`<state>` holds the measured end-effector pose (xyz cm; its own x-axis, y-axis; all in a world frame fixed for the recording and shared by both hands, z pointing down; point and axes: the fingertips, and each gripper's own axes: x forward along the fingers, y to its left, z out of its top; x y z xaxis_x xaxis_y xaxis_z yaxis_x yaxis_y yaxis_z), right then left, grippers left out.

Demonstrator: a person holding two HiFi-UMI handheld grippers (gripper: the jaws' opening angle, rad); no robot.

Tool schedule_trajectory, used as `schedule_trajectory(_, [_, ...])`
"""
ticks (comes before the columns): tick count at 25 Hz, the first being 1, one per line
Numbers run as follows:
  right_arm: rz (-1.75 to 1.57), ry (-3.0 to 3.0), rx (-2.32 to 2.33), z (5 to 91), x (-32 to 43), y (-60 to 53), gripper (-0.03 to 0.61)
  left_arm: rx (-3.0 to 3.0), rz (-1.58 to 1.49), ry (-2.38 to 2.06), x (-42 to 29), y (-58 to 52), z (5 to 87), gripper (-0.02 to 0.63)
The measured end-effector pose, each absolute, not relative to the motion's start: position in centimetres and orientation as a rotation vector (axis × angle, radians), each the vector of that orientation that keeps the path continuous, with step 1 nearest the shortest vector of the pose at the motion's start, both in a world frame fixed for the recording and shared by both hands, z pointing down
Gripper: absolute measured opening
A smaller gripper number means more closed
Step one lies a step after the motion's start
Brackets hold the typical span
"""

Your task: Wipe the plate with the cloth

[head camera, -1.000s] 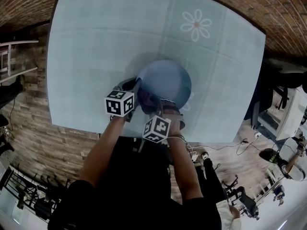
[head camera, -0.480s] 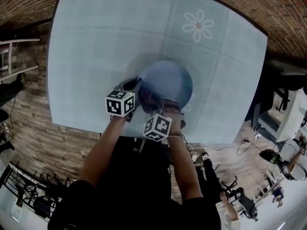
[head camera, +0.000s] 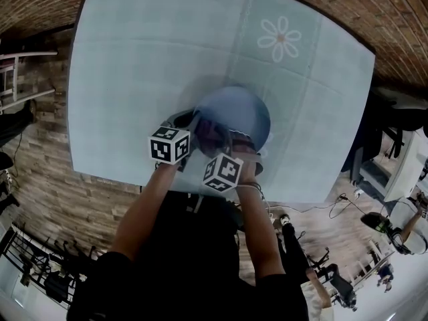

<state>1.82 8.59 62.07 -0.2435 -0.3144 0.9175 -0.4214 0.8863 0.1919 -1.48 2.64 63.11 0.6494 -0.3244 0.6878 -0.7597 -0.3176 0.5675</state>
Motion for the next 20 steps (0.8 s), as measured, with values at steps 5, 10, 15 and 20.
schedule_trajectory(5, [0.095,-1.84,0.549,62.0,2.5,7.4,0.061,1.905,0.569,-0.856,-1.5,2.6,63.1,0.043])
schedule_trajectory(10, [0.075,-1.826,0.559,62.1,3.3,5.8,0.061,1.906,0.568,-0.857,-1.5,2.5,63.1,0.043])
schedule_trajectory(15, [0.067,-1.818,0.601,62.1,4.3,3.9,0.061,1.906,0.57,-0.857,-1.5,2.5,63.2,0.043])
schedule_trajectory(20, [0.052,-1.808,0.639,62.2,5.6,1.5,0.061,1.906,0.569,-0.857,-1.2,2.3,63.3,0.043])
